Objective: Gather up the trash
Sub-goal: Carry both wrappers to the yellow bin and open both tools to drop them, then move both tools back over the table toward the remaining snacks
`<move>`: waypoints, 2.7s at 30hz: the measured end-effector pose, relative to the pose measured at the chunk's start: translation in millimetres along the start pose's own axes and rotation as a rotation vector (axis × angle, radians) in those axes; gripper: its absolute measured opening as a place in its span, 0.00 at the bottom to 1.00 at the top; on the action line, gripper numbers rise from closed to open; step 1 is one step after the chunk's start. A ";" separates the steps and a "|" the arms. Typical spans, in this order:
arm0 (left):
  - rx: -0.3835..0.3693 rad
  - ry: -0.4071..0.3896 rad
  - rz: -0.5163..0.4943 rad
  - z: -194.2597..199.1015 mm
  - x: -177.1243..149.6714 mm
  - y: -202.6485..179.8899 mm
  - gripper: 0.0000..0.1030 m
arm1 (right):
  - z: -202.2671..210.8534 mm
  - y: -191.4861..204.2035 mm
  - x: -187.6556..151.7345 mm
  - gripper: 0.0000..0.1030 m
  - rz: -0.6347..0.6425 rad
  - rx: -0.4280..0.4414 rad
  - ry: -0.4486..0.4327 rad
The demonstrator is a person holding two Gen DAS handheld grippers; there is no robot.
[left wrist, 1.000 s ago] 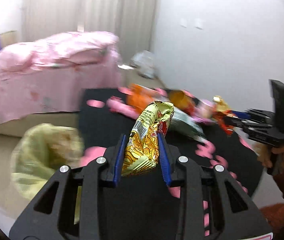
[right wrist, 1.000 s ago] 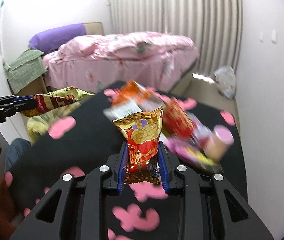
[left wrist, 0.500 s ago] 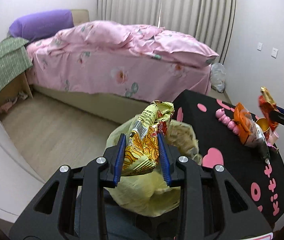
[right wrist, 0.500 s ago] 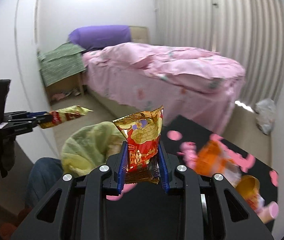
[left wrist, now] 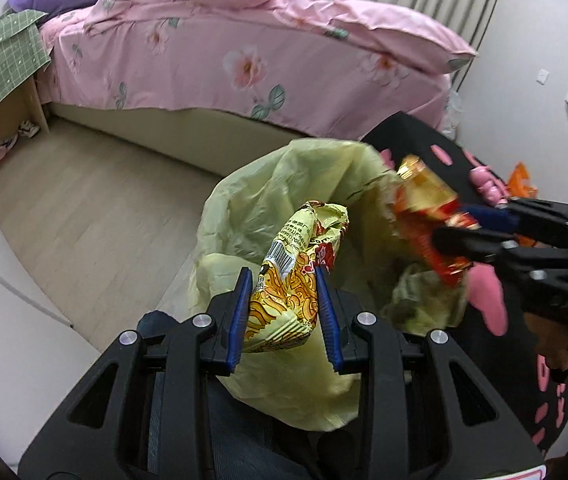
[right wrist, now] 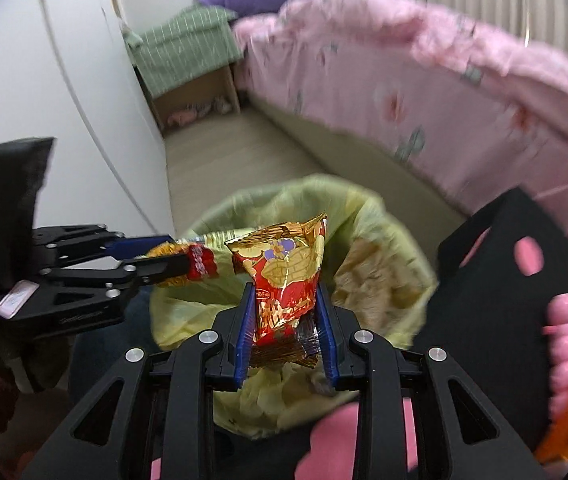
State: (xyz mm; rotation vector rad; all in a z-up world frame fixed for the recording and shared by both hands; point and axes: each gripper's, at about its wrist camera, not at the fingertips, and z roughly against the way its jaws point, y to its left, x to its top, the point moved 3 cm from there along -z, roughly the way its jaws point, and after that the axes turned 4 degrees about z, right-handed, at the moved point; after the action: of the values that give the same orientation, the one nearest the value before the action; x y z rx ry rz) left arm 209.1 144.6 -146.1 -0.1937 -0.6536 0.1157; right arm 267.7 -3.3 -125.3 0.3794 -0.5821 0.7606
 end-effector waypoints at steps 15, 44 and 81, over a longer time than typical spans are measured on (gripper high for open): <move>-0.029 -0.001 0.007 -19.0 6.2 6.8 0.30 | -31.7 -30.1 -17.9 0.28 -0.011 -0.074 0.069; -0.192 -0.221 -0.013 58.6 39.5 -98.0 0.76 | 141.9 -58.8 -68.6 0.57 0.013 -0.305 -0.230; -0.453 -0.036 -0.366 -2.5 -9.1 -325.5 0.76 | 214.7 -191.8 -303.6 0.54 -0.315 -0.345 -0.091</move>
State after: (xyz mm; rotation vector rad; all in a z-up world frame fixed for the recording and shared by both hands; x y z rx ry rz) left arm 218.5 -174.8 -83.4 -0.5037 -0.7355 -0.3850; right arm 156.6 -404.6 -166.9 0.1800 -0.7058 0.3329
